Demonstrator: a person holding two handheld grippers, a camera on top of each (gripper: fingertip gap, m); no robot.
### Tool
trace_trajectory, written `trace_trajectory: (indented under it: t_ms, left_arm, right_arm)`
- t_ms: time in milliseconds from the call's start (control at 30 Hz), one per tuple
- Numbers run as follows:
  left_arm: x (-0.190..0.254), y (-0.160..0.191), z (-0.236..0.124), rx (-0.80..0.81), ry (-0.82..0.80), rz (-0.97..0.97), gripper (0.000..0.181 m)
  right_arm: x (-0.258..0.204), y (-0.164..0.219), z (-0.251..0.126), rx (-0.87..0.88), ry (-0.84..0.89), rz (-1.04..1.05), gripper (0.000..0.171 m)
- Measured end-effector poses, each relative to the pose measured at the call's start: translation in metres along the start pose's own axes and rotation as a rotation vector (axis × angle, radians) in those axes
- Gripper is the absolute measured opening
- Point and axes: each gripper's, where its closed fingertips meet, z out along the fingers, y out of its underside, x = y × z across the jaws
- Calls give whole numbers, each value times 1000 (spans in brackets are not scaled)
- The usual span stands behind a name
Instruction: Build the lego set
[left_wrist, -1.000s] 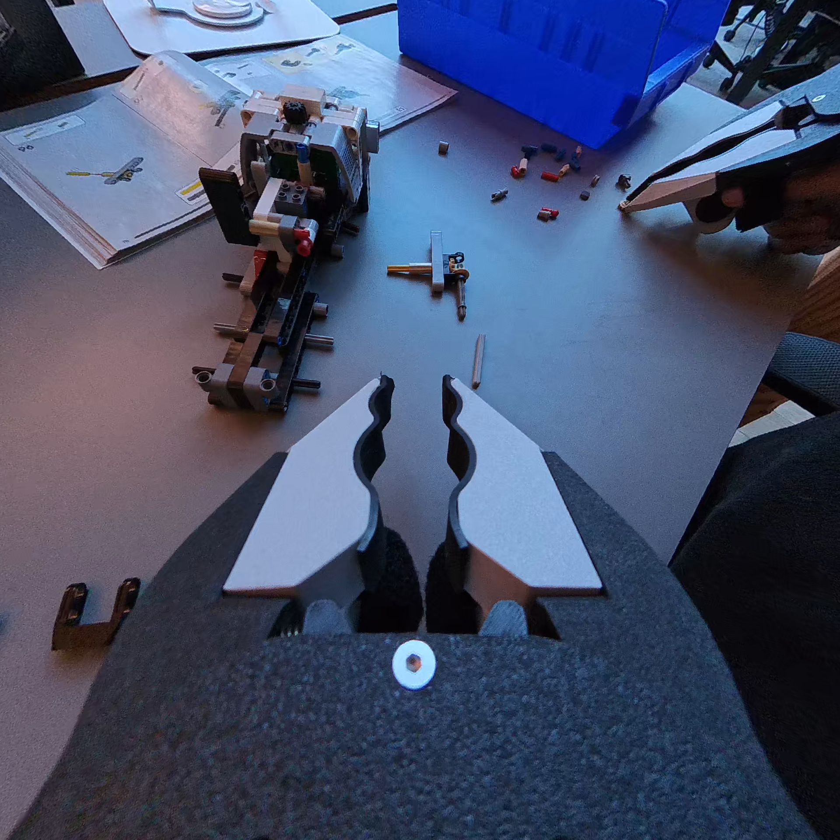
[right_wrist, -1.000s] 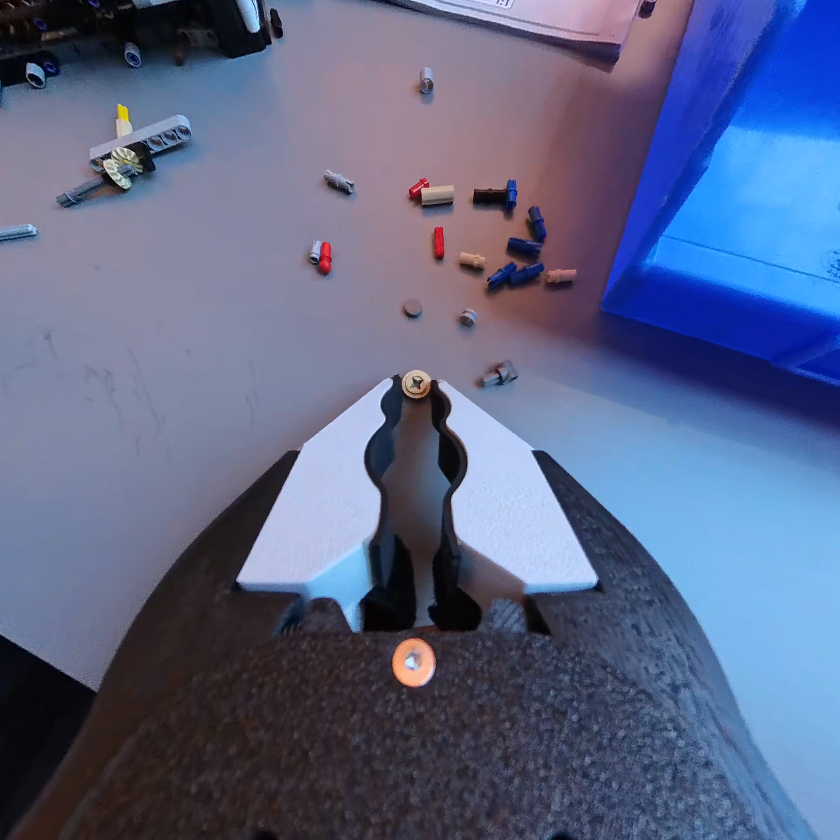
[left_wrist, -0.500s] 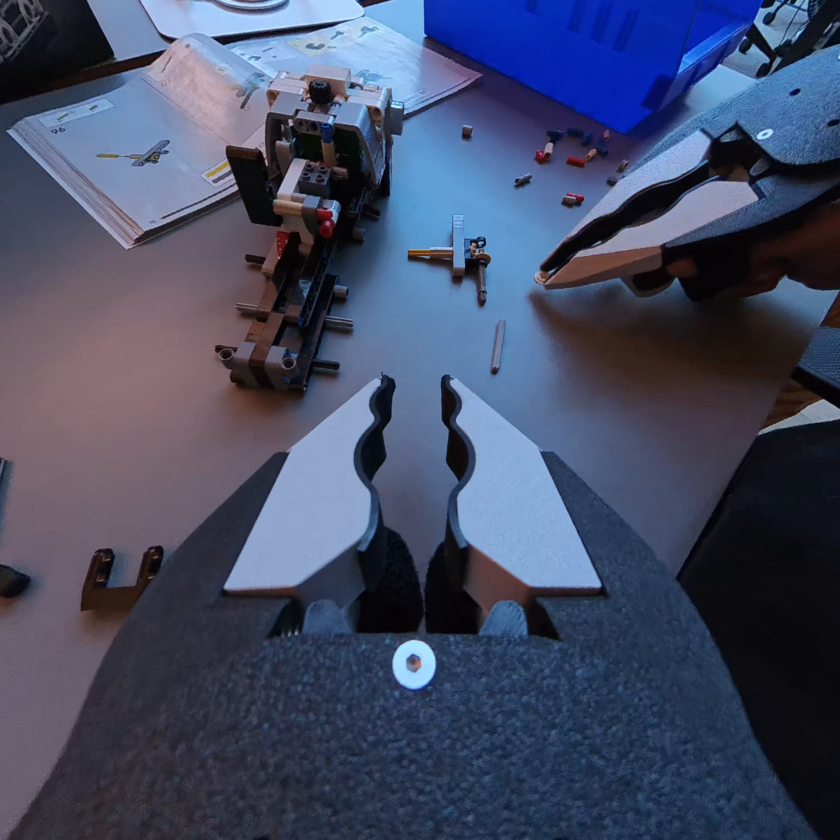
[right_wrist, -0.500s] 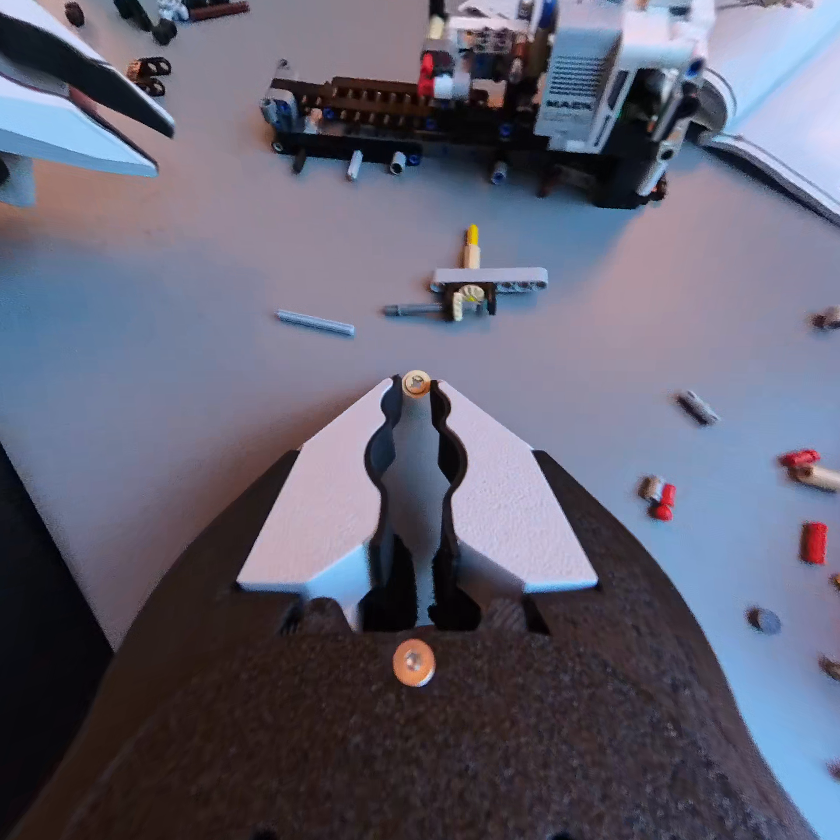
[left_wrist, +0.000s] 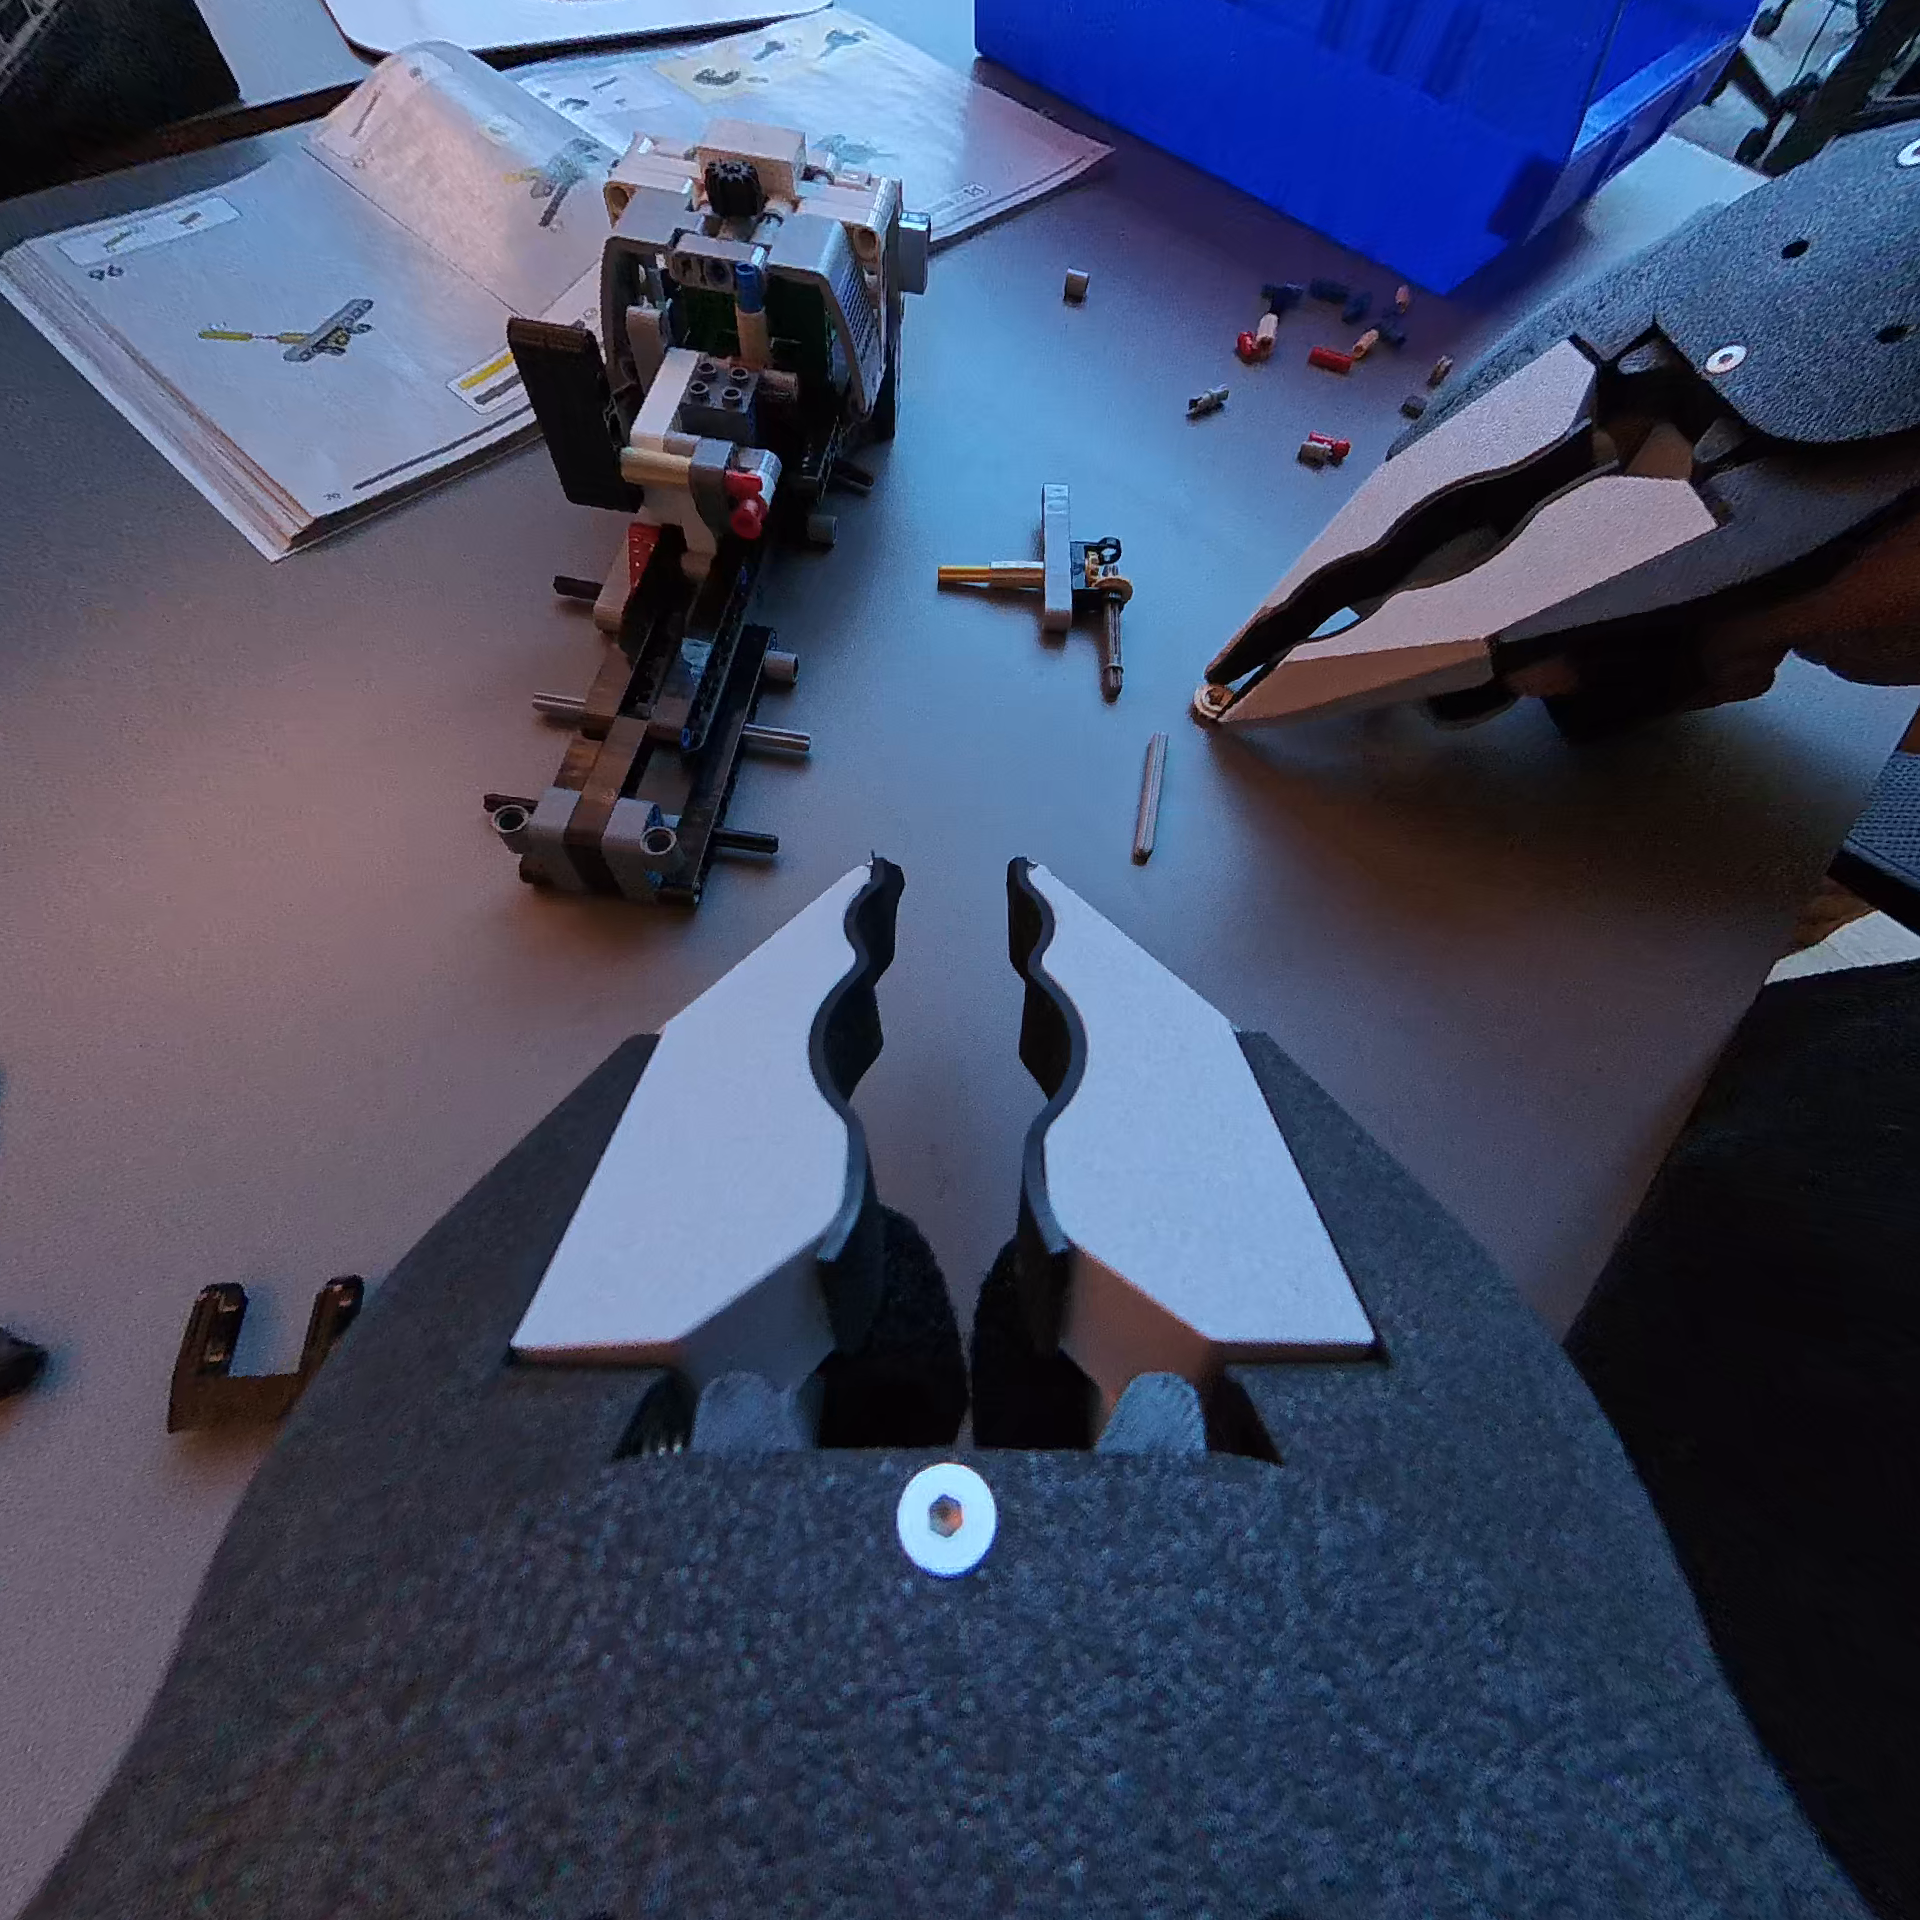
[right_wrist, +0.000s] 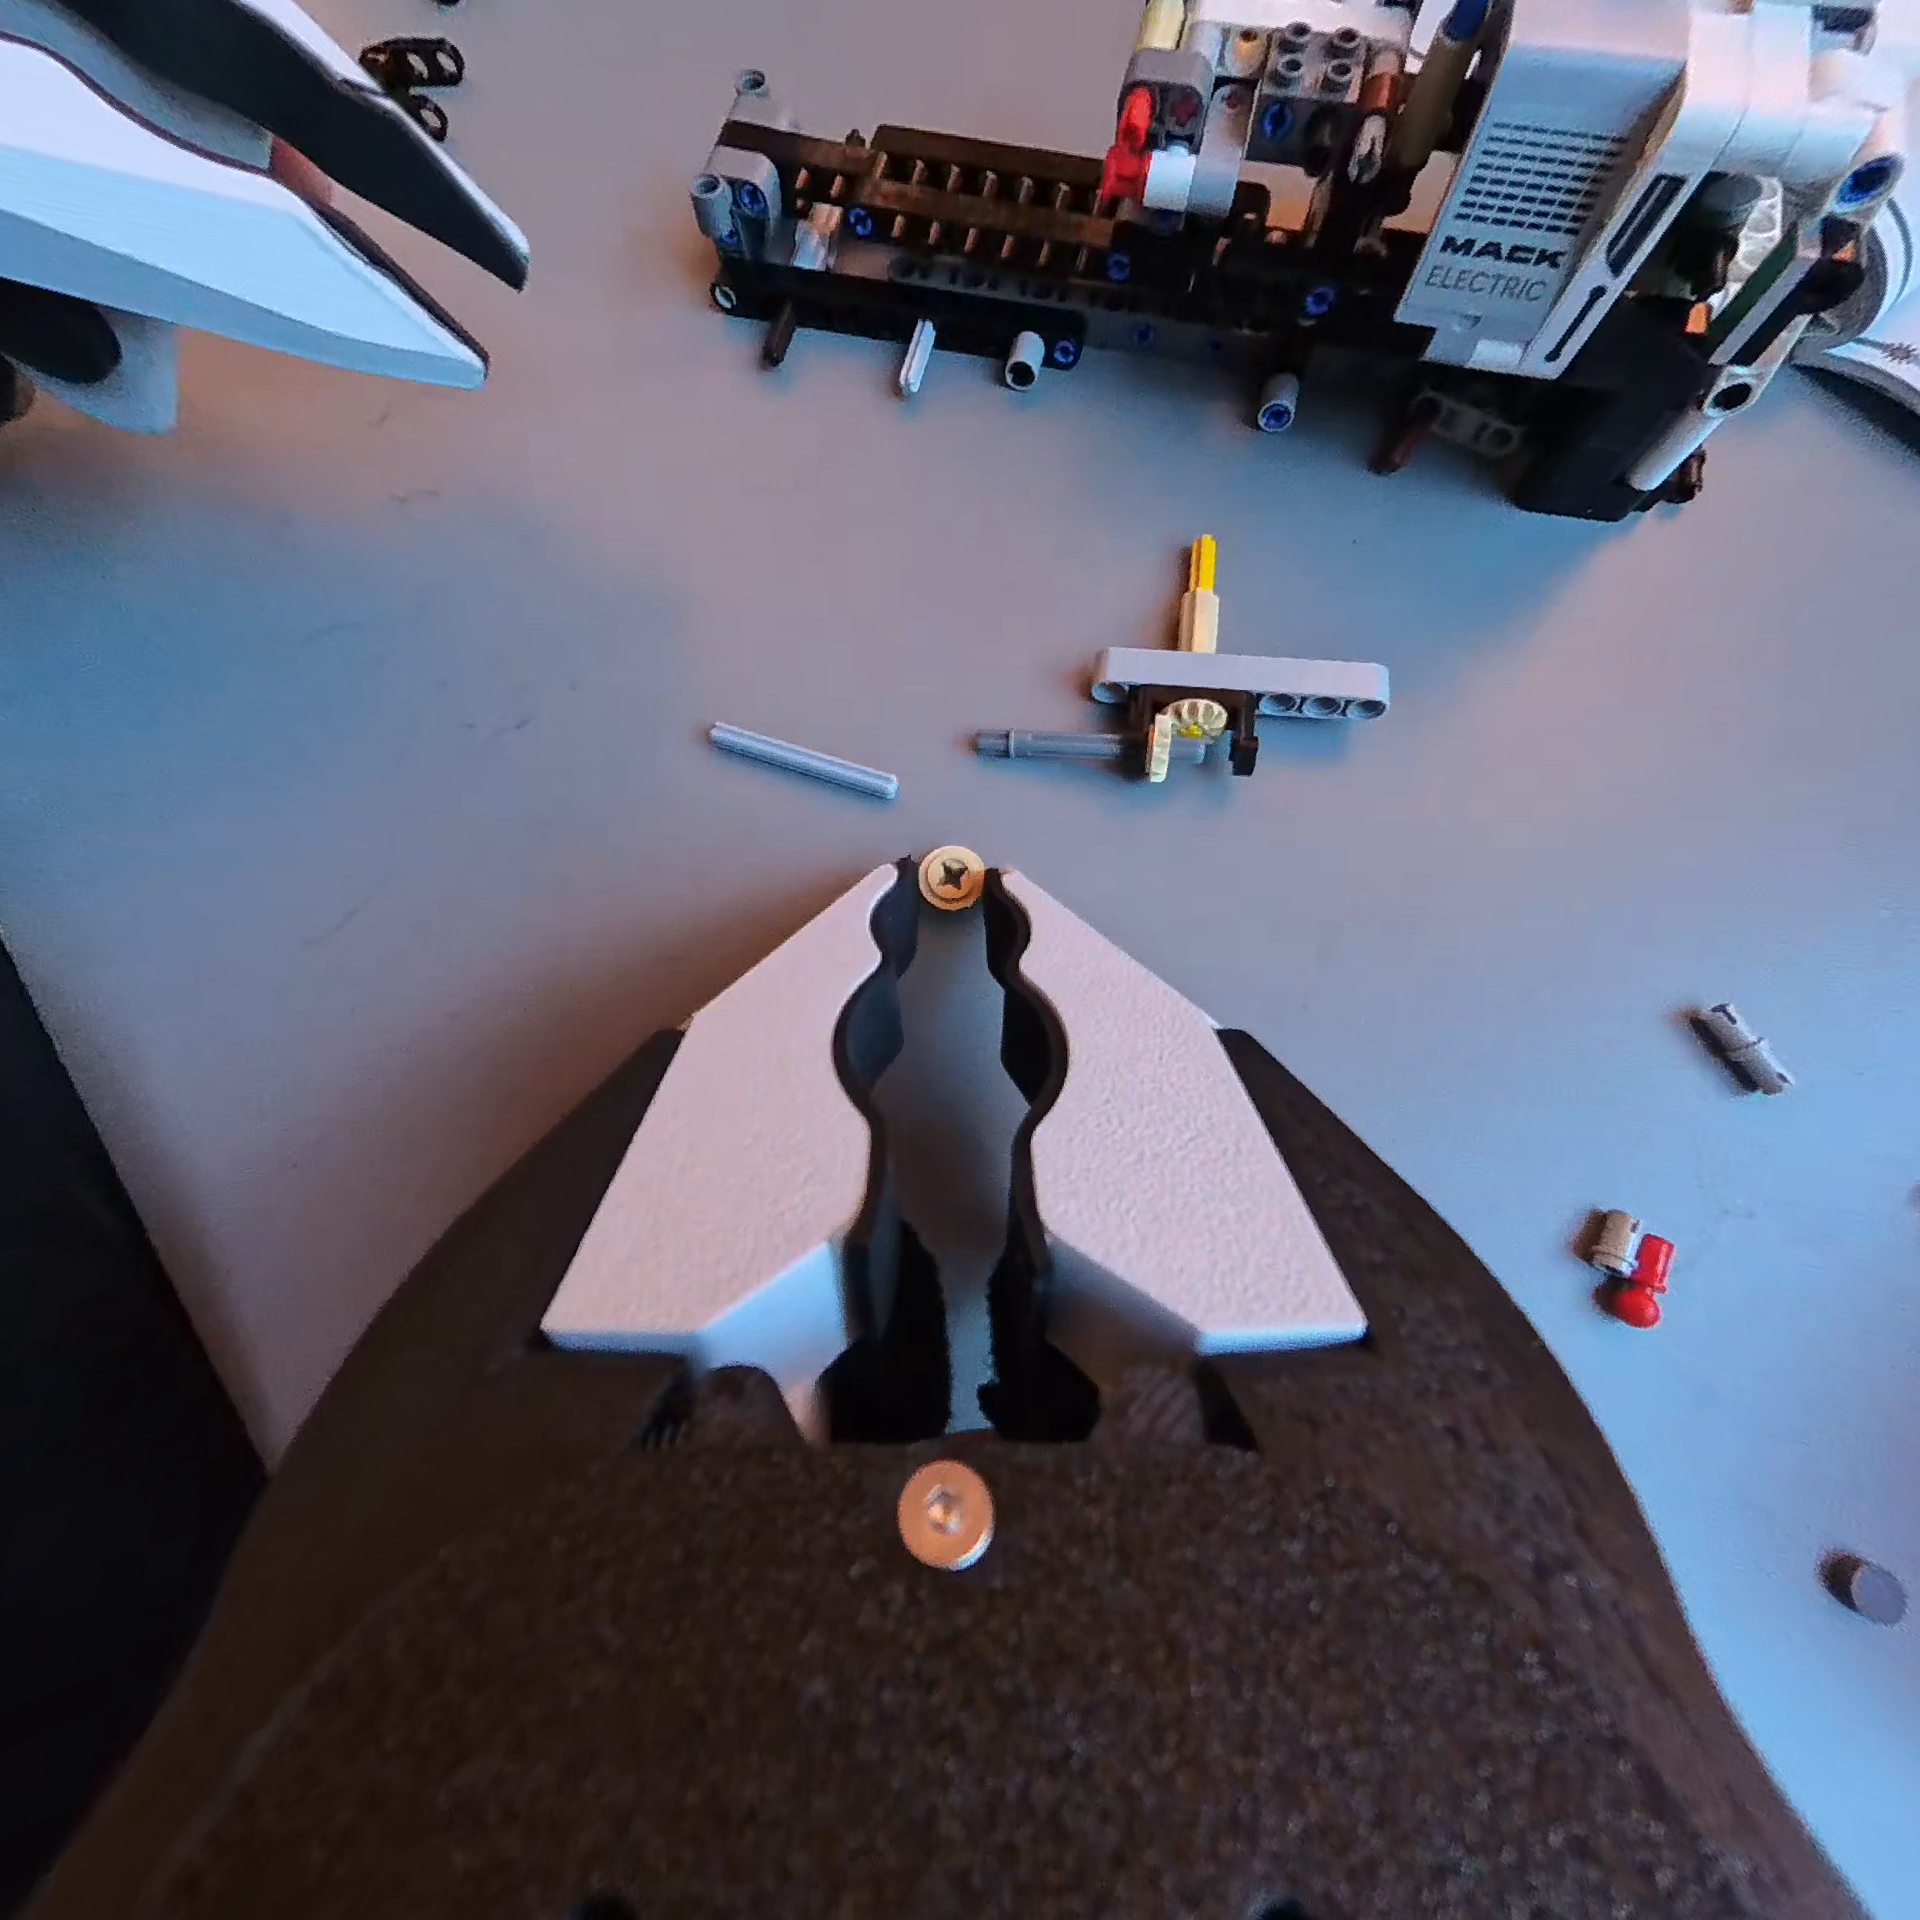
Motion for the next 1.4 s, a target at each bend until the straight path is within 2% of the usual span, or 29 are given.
trace_trajectory:
  t_ms: [167,333,400,533,667,1067,1400]
  left_arm:
    - [2,-2,2,-4,7,10,19]
    - [4,-2,6,-12,23,12,19]
    - [5,-3,8,-16,27,20,19]
    - [8,-4,11,-19,39,25,19]
    - [8,-5,14,-23,39,33,19]
    - [5,-7,13,-20,26,26,19]
    - [5,-7,11,-20,22,35,19]
  right_arm:
    - [1,0,-1,6,2,15,14]
    - [17,-6,-24,127,5,118,18]
    - [50,1,-41,171,120,174,19]
    - [138,35,-84,193,497,355,19]
    - [167,52,-95,140,603,379,19]
    - [173,69,-83,3,592,417,16]
    - [165,56,-86,66,582,357,12]
